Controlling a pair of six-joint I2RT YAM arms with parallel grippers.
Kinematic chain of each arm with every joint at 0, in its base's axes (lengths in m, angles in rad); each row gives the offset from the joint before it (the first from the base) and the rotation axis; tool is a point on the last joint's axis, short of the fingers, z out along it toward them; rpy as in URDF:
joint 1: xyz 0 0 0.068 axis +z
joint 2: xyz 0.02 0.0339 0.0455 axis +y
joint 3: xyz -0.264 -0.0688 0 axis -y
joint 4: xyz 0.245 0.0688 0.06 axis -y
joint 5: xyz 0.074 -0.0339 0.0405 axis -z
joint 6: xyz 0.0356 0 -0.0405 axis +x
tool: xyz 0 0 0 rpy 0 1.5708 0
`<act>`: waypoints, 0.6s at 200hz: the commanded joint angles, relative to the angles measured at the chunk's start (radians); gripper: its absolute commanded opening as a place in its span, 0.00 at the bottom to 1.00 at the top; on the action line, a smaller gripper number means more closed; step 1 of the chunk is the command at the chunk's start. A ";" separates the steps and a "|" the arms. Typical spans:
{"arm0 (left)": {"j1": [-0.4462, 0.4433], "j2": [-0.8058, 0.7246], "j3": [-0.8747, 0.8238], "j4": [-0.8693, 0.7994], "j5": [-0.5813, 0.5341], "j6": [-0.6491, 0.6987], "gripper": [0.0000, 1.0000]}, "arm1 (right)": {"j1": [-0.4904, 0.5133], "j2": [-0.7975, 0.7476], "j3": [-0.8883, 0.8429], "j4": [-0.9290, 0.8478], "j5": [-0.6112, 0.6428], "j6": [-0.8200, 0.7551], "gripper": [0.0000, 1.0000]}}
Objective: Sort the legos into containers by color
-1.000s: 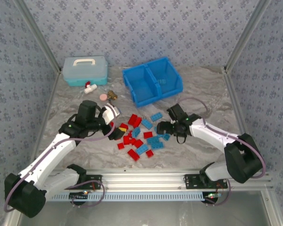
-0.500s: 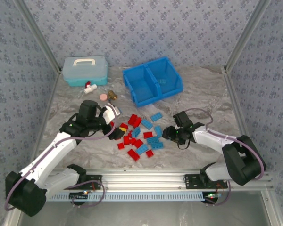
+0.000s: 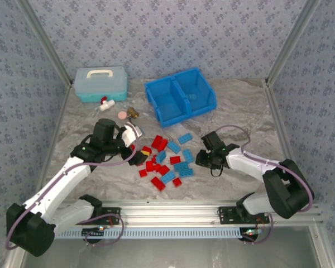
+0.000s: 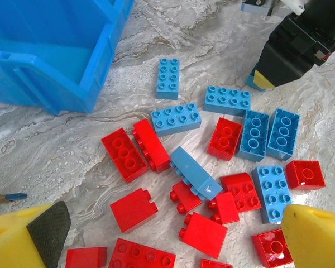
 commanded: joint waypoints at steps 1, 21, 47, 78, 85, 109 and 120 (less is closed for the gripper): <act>-0.005 0.003 0.024 -0.013 -0.008 0.012 0.99 | -0.006 -0.058 0.051 -0.103 0.090 -0.028 0.35; -0.005 0.002 0.026 -0.016 -0.017 0.015 0.99 | -0.026 -0.115 0.149 -0.151 0.136 -0.063 0.34; -0.005 0.004 0.030 -0.014 -0.034 0.020 0.99 | -0.108 -0.098 0.302 -0.079 0.159 -0.178 0.34; -0.005 0.006 0.032 -0.017 -0.055 0.008 0.99 | -0.217 0.138 0.558 0.040 0.141 -0.280 0.34; -0.006 0.003 0.033 -0.021 -0.062 0.006 0.99 | -0.239 0.208 0.651 0.051 0.128 -0.291 0.34; -0.006 -0.015 0.034 -0.033 -0.101 0.005 0.99 | -0.284 0.471 0.931 0.011 0.053 -0.300 0.33; -0.006 -0.022 0.036 -0.036 -0.123 0.005 0.99 | -0.288 0.590 1.052 -0.024 0.042 -0.305 0.33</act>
